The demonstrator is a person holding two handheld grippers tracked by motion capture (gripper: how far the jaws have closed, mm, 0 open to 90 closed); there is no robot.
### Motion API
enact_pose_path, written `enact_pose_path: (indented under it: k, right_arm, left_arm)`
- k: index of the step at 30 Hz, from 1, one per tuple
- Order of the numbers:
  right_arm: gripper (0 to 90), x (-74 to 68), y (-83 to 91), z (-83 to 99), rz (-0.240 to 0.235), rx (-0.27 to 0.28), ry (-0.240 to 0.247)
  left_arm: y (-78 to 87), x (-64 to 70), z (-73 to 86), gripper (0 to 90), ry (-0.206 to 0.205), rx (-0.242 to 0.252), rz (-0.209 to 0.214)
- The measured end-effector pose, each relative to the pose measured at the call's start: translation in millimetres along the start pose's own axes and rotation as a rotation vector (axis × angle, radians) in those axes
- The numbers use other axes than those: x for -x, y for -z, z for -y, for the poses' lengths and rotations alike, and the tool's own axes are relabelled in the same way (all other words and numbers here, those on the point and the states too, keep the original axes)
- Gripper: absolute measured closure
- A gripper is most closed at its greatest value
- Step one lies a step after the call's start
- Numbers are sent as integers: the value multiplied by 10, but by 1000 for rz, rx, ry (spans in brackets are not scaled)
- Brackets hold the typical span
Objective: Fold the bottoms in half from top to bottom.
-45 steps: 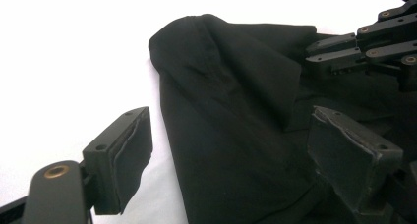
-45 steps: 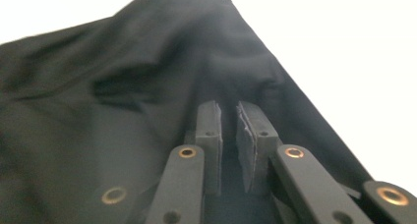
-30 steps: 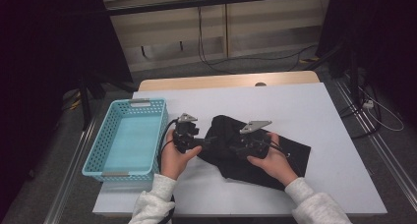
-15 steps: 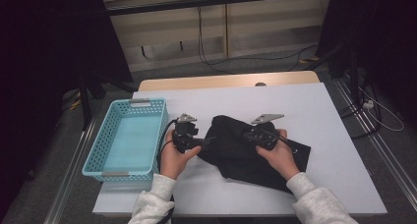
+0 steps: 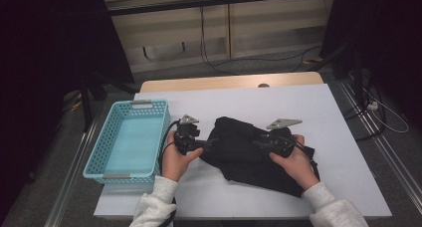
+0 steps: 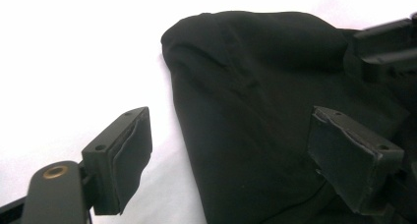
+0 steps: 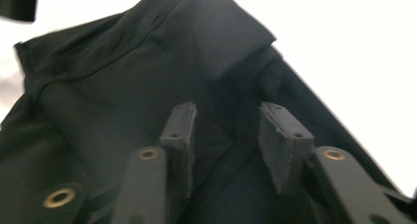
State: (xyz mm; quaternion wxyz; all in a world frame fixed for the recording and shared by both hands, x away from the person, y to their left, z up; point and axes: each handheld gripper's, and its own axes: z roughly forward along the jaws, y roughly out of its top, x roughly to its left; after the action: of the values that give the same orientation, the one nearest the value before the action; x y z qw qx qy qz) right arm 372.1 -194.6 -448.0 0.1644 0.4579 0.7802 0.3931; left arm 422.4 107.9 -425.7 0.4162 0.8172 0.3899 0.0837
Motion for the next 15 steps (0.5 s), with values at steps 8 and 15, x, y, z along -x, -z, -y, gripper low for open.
enact_pose_path:
  k: [8,15]
  right_arm:
    - [522,-93,150,180,-20,-8,60]
    - [522,-180,255,307,-69,-27,106]
  left_arm:
    - [-33,24,26,172,-14,-20,4]
    - [-25,36,22,168,-9,-12,5]
